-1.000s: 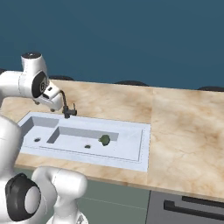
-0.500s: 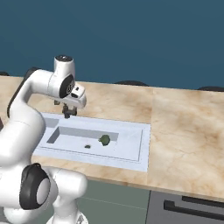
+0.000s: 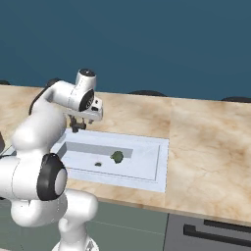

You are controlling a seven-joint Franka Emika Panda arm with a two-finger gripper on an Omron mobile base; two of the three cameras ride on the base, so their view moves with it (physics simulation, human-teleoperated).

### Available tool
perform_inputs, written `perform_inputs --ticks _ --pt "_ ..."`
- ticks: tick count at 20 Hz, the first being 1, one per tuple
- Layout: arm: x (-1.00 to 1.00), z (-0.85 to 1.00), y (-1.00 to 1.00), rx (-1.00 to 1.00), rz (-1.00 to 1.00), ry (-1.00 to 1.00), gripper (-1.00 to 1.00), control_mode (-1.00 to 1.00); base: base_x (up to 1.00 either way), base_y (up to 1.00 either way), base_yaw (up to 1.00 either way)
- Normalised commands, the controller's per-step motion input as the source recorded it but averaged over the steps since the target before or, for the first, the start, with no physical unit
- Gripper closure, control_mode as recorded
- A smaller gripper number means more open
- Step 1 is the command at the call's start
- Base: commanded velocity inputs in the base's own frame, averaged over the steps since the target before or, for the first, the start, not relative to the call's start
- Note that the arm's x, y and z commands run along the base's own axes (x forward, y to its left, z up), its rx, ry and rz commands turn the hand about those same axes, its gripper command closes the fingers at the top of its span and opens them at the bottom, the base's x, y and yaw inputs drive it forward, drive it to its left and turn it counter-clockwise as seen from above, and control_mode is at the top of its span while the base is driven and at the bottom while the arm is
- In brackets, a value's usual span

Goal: Dump the broccoli from the pot into the sink. Then turn on the water and wash the broccoli. Then turn off the water and put the broccoli back in the pot.

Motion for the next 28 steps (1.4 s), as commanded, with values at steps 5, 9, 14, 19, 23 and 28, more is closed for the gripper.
perform_inputs --ticks 5,9,14,19,23,28 --pt "0.49 -0.39 0.18 0.04 0.16 0.0 -1.0 -1.0 0.0 0.0 0.0" --pt "0.36 -0.35 0.31 0.06 0.12 0.0 -1.0 -1.0 0.0 0.0 0.0" --pt "0.33 -0.33 0.25 0.06 0.06 -0.01 -1.0 -1.0 0.0 0.0 0.0" --pt "0.38 -0.26 0.11 0.02 0.01 -0.08 -1.0 -1.0 0.0 0.0 0.0" --pt "0.21 -0.2 0.1 0.0 0.0 -0.12 -1.0 -1.0 0.0 0.0 0.0" --pt "0.13 -0.21 0.11 0.01 0.0 -0.11 -1.0 -1.0 0.0 0.0 0.0"
